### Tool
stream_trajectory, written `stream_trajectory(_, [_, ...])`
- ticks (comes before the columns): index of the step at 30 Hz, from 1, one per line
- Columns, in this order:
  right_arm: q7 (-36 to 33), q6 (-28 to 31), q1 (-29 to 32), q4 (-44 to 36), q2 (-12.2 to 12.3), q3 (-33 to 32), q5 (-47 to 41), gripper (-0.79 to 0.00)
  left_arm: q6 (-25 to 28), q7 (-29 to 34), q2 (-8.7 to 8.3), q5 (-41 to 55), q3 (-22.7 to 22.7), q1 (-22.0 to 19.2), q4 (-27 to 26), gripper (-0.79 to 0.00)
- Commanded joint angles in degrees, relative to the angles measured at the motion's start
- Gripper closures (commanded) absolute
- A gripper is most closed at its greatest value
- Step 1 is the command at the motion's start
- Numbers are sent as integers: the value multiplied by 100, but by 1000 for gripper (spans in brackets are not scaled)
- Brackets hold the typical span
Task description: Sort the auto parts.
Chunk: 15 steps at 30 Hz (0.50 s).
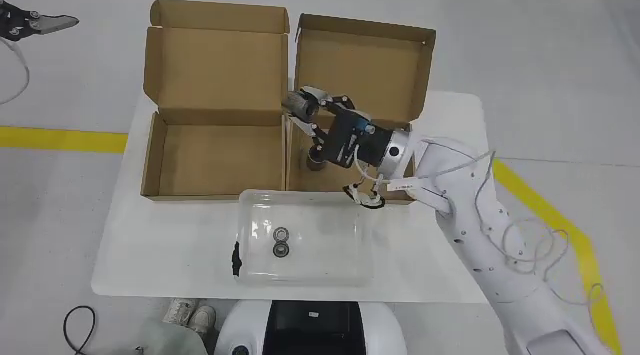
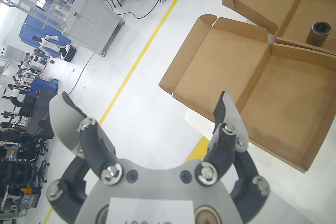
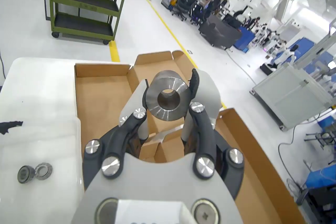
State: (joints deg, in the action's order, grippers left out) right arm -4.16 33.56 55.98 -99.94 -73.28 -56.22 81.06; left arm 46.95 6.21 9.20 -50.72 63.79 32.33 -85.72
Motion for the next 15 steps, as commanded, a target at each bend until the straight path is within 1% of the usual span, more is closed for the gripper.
stream_trajectory(1, [-304, -159, 178, -7, 11, -3, 37, 0, 0, 0, 0, 0, 0, 0, 0, -785])
stream_trajectory(6, [-1130, -501, 536, -113, 43, -79, 64, 0, 0, 0, 0, 0, 0, 0, 0, -785])
stream_trajectory(15, [-2710, -807, 1069, -403, 122, -374, -118, 0, 0, 0, 0, 0, 0, 0, 0, -785])
